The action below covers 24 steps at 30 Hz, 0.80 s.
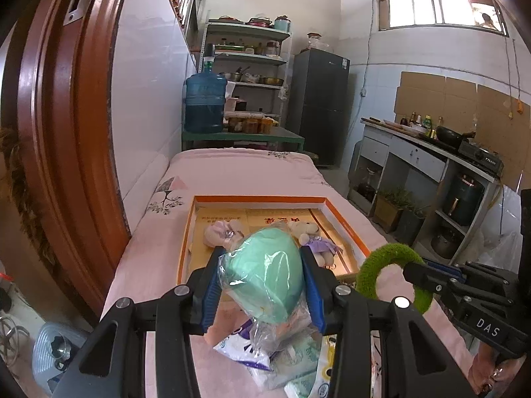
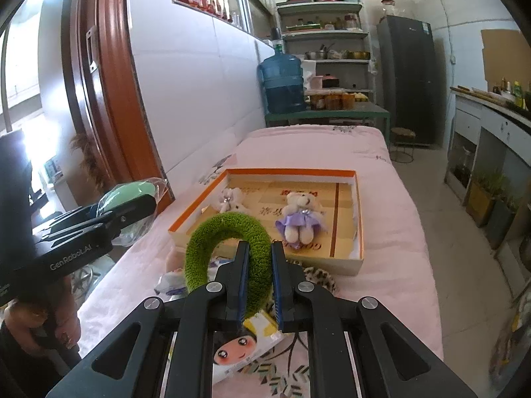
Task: Organize soft objects
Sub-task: 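Lift the sponge and green ring and carry them toward the box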
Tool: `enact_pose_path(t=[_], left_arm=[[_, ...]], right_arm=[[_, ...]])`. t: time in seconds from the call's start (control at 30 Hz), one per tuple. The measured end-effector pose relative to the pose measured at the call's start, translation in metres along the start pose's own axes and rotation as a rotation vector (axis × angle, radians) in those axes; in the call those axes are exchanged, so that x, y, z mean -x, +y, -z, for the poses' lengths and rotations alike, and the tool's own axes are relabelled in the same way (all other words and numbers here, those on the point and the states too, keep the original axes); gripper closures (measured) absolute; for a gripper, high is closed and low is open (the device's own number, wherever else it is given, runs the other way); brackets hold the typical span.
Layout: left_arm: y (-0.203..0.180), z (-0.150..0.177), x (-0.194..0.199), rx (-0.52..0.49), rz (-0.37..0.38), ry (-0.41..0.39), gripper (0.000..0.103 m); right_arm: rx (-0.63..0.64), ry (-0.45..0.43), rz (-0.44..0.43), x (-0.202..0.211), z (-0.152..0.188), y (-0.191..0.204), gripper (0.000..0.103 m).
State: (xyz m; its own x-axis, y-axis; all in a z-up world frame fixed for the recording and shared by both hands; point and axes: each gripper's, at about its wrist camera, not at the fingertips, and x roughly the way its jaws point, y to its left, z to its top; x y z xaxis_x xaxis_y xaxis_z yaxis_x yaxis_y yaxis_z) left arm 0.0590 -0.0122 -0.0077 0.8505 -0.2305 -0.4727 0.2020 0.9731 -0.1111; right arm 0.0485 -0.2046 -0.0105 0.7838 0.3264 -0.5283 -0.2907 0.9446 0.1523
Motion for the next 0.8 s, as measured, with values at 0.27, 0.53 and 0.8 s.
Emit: enact_pose_path(t=[0.27, 0.53, 0.8], left_arm=[[0.008, -0.011, -0.007, 0.031, -0.011, -0.004, 0.059], [0.01, -0.02, -0.016, 0.025, -0.033, 0.021, 0.059], [0.015, -0.031, -0.029, 0.042, -0.041, 0.023, 0.059]], right_arm=[[0.003, -0.005, 0.007, -0.007, -0.012, -0.003, 0.09], [-0.029, 0.0, -0.016, -0.012, -0.028, -0.007, 0.09], [-0.048, -0.005, -0.015, -0.024, -0.048, -0.013, 0.09]])
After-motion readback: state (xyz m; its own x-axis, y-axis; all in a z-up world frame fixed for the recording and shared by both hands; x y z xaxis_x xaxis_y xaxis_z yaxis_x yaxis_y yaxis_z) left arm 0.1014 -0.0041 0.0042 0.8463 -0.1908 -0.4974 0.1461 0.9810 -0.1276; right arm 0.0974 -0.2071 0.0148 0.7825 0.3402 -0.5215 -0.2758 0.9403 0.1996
